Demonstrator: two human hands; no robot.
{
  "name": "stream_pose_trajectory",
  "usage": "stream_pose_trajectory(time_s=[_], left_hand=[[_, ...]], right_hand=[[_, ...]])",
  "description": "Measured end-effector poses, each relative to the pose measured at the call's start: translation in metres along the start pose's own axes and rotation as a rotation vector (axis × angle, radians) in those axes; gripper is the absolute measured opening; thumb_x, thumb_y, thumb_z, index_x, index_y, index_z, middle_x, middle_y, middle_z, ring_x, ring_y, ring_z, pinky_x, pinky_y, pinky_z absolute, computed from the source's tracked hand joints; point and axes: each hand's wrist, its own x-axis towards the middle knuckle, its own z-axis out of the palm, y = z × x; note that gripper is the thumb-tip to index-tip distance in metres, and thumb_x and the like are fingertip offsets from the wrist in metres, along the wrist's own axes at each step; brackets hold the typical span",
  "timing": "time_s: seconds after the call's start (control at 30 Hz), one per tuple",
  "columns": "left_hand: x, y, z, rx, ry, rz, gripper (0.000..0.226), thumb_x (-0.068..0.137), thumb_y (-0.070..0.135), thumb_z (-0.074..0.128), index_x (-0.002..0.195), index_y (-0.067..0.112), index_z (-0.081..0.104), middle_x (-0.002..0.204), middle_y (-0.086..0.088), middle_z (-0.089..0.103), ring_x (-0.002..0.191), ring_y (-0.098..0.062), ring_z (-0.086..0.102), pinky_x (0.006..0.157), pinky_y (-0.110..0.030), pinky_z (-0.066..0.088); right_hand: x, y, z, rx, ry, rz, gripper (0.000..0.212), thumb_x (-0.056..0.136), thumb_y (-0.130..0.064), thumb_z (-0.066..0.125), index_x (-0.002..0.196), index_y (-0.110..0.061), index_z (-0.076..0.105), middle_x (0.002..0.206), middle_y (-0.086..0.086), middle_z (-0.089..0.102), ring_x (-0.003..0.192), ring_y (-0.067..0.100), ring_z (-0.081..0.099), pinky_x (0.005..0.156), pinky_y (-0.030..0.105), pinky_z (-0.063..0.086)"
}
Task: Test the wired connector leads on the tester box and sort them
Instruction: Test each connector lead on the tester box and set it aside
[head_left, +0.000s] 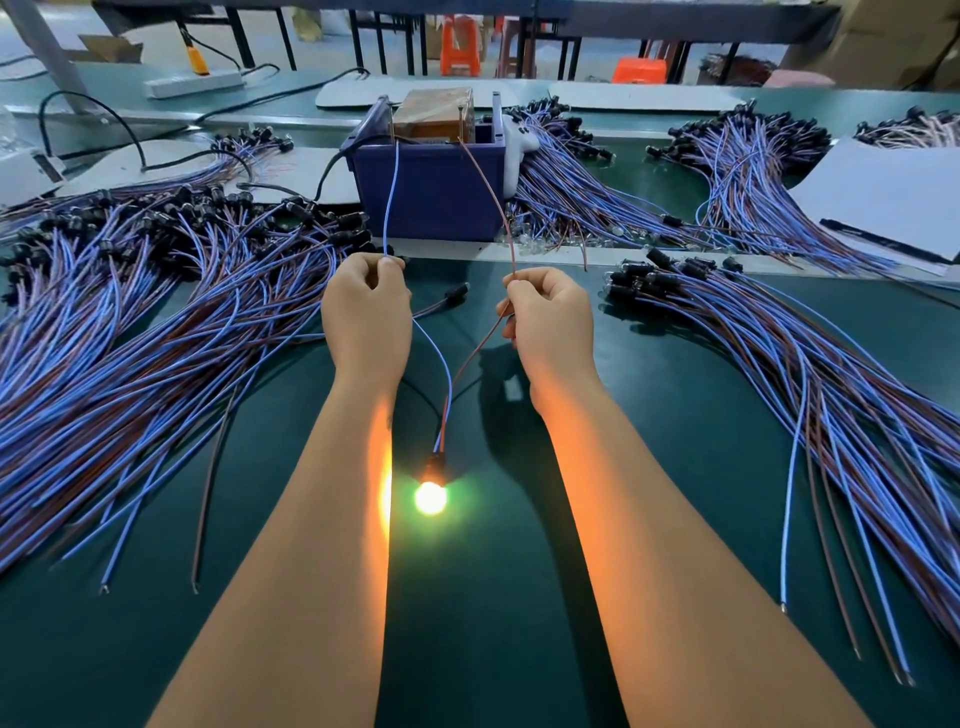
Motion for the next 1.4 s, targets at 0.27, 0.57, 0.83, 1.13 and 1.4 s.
stream_pose_trajectory(time_s=[0.27,0.57,0.83,1.13,1.4], left_hand=[[-0.009,0.009,0.01,-0.202,-0.202,-0.1,0.019,0.092,0.017,0.058,0.083,0.021,0.074,0.052,0.015,0.056,0.045,-0.003,0.045,0.047,-0.017,0.039],[-0.015,0.015,0.011,-0.363,-0.409,-0.142,0.015,0.093,0.014,0.061,0.08,0.015,0.068,0.049,0.009,0.042,0.043,-0.005,0.036,0.044,-0.015,0.03],[-0.009,0.017,0.003,-0.545,-0.206,-0.114,0.017,0.099,0.013,0.055,0.083,0.019,0.057,0.063,0.007,0.065,0.064,-0.008,0.065,0.06,-0.023,0.051],[-0.017,0.02,0.009,-0.498,-0.426,-0.118,0.035,0.102,0.022,0.04,0.071,0.018,0.056,0.067,-0.001,0.07,0.066,-0.012,0.065,0.061,-0.022,0.048],[-0.05,0.014,0.036,0.338,-0.726,0.447,0.017,0.098,0.018,0.053,0.105,0.019,0.069,0.076,0.003,0.064,0.078,-0.022,0.06,0.078,-0.037,0.051]], right_hand=[[-0.005,0.001,0.01,-0.098,-0.076,-0.181,0.015,0.087,-0.006,0.057,0.08,-0.018,0.064,0.068,-0.003,0.061,0.066,0.014,0.054,0.064,0.033,0.045],[-0.006,0.004,0.011,-0.168,-0.149,-0.213,0.018,0.087,-0.009,0.064,0.073,-0.021,0.067,0.065,-0.006,0.065,0.064,0.009,0.057,0.068,0.034,0.051],[-0.005,0.001,0.001,-0.358,-0.223,-0.274,0.009,0.084,-0.021,0.074,0.076,-0.016,0.073,0.039,-0.023,0.046,0.043,-0.001,0.044,0.048,0.011,0.029],[-0.008,-0.004,-0.005,-0.517,0.236,-0.385,0.002,0.088,-0.018,0.054,0.086,-0.018,0.054,0.068,-0.003,0.061,0.068,0.024,0.056,0.058,0.033,0.039],[0.007,-0.017,-0.033,0.209,0.331,-0.203,0.032,0.078,0.011,0.039,0.07,-0.013,0.059,0.071,0.005,0.062,0.064,0.018,0.065,0.058,0.02,0.047]])
